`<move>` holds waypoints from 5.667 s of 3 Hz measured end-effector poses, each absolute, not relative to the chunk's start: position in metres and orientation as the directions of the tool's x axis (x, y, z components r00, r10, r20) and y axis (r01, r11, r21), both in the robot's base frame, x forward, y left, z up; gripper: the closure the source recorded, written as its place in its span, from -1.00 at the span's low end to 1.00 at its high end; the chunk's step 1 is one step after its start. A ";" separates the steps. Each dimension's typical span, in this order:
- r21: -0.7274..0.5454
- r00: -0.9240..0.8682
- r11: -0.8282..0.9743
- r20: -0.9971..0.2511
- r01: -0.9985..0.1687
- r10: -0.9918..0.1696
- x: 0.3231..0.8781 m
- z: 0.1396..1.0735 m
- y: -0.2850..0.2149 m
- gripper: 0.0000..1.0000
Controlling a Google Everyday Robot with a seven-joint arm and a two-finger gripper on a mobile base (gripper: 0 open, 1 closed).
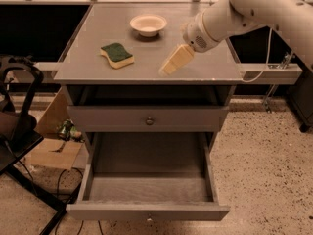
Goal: Place sponge into middle drawer
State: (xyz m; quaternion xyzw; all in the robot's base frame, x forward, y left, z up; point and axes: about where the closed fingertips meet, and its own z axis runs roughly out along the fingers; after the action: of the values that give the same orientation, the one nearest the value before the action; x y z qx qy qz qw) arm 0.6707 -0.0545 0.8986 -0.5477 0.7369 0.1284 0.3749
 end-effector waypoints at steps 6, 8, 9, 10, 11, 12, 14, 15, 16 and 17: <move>-0.019 -0.422 0.570 -0.651 -0.822 -0.631 0.763 0.834 0.118 -0.18; -0.019 -0.422 0.569 -0.650 -0.822 -0.631 0.763 0.833 0.118 0.75; -0.060 -0.397 0.562 -0.647 -0.825 -0.651 0.757 0.842 0.085 1.00; -0.126 -0.330 0.534 -0.661 -0.836 -0.674 0.732 0.860 0.037 1.00; -0.198 -0.317 0.540 -0.629 -0.818 -0.710 0.672 0.864 -0.034 1.00; -0.224 -0.367 0.566 -0.565 -0.794 -0.739 0.610 0.858 -0.076 1.00; -0.127 -0.432 0.591 -0.564 -0.797 -0.703 0.495 0.798 -0.108 1.00; 0.016 -0.462 0.581 -0.623 -0.814 -0.631 0.482 0.715 -0.086 1.00; 0.103 -0.489 0.609 -0.706 -0.786 -0.512 0.511 0.634 -0.068 1.00; 0.157 -0.518 0.629 -0.731 -0.761 -0.445 0.544 0.574 -0.065 1.00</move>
Offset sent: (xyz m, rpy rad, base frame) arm 0.1034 0.1478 -0.0261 0.1307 0.1637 -0.1534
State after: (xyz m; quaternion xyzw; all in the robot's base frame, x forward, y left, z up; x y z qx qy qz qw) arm 0.5436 -0.0650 0.5742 -0.3597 0.8384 0.2367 0.3341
